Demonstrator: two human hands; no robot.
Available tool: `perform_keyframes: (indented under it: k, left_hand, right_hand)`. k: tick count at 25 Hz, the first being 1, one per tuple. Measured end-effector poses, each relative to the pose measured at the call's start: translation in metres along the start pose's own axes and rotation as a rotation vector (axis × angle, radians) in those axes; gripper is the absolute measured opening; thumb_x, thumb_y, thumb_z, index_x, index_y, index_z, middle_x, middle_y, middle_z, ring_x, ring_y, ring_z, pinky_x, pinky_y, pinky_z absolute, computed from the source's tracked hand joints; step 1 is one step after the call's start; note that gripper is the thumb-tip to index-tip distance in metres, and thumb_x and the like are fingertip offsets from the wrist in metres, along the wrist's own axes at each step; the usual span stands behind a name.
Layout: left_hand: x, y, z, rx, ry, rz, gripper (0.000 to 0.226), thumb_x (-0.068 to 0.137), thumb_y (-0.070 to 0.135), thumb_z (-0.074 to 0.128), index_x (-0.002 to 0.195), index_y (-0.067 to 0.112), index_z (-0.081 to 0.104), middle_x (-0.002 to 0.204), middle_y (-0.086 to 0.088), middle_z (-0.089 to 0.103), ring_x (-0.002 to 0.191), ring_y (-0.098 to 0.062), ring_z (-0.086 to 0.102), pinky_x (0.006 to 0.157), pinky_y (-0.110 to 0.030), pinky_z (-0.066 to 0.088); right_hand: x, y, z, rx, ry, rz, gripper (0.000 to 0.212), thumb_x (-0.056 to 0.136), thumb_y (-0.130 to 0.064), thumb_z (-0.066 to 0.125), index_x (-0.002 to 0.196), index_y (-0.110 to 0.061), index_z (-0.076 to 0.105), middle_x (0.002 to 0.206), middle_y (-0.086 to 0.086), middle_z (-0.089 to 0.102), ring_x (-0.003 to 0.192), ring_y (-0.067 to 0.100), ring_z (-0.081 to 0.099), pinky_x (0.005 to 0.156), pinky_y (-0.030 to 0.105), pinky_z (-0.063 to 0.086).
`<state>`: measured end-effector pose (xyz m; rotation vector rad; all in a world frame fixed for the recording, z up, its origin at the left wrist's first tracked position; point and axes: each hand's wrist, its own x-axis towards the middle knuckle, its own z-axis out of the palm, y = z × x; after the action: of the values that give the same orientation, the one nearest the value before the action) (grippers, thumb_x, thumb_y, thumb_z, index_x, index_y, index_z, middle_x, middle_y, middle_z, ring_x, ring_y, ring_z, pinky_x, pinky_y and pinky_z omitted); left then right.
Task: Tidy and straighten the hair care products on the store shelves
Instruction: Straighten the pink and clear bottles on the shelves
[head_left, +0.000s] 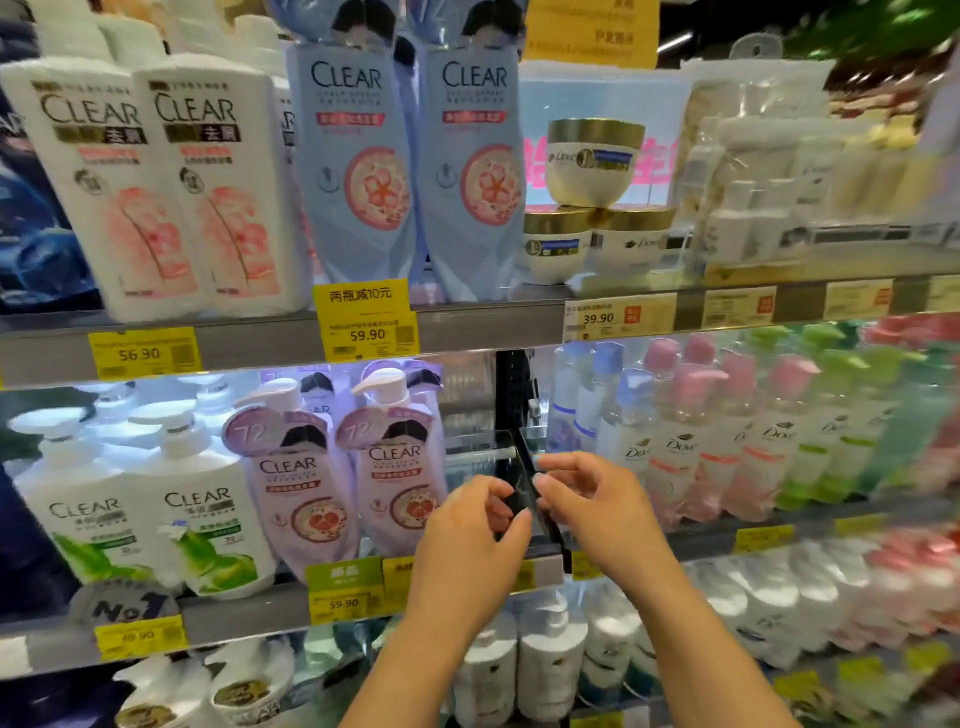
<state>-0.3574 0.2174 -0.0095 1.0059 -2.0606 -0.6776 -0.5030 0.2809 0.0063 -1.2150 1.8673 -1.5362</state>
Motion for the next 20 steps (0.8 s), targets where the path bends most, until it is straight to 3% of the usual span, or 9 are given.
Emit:
perform_keyframes:
  k: [4, 8, 12, 17, 20]
  left_hand:
    - [0.019, 0.031, 0.032, -0.053, -0.01, 0.064, 0.031, 0.084, 0.037, 0.071, 0.113, 0.029, 0.062, 0.101, 0.015, 0.061, 0.092, 0.002, 0.059, 0.08, -0.022, 0.052]
    - [0.041, 0.061, 0.017, -0.165, 0.095, 0.125, 0.024, 0.084, 0.03, 0.072, 0.106, 0.033, 0.063, 0.096, 0.015, 0.065, 0.089, 0.006, 0.061, 0.073, -0.02, 0.053]
    - [0.055, 0.065, -0.054, -0.221, 0.405, 0.126, 0.017, 0.082, 0.035, 0.07, 0.098, 0.036, 0.066, 0.088, 0.014, 0.07, 0.085, 0.003, 0.064, 0.064, -0.01, 0.047]
    - [0.059, 0.043, -0.158, -0.073, 0.733, 0.12, 0.015, 0.081, 0.041, 0.069, 0.095, 0.034, 0.066, 0.086, 0.015, 0.069, 0.082, -0.001, 0.065, 0.068, -0.02, 0.049]
    - [0.073, 0.019, -0.215, 0.126, 0.888, 0.055, 0.026, 0.083, 0.034, 0.07, 0.107, 0.024, 0.067, 0.098, 0.008, 0.065, 0.086, -0.009, 0.06, 0.075, -0.024, 0.043]
  right_hand:
    - [0.002, 0.001, -0.047, 0.044, 0.065, 0.002, 0.009, 0.092, -0.027, 0.072, 0.094, -0.035, 0.073, 0.083, -0.01, 0.076, 0.076, 0.008, 0.074, 0.074, 0.035, 0.061]
    - [0.021, -0.017, -0.063, 0.091, 0.013, -0.069, 0.015, 0.091, -0.018, 0.073, 0.089, -0.033, 0.074, 0.078, -0.006, 0.077, 0.07, 0.009, 0.073, 0.065, 0.022, 0.056]
    - [0.044, -0.06, -0.04, 0.127, -0.145, -0.218, 0.018, 0.091, -0.017, 0.073, 0.089, -0.035, 0.076, 0.083, -0.008, 0.078, 0.072, 0.009, 0.074, 0.064, 0.017, 0.056]
    - [0.054, -0.112, 0.011, 0.135, -0.323, -0.39, 0.022, 0.09, -0.021, 0.074, 0.092, -0.043, 0.075, 0.086, -0.009, 0.078, 0.076, 0.01, 0.074, 0.068, 0.021, 0.057]
    - [0.054, -0.138, 0.041, 0.144, -0.385, -0.453, 0.018, 0.089, -0.024, 0.074, 0.095, -0.041, 0.074, 0.088, -0.007, 0.078, 0.078, 0.014, 0.075, 0.07, 0.027, 0.058]
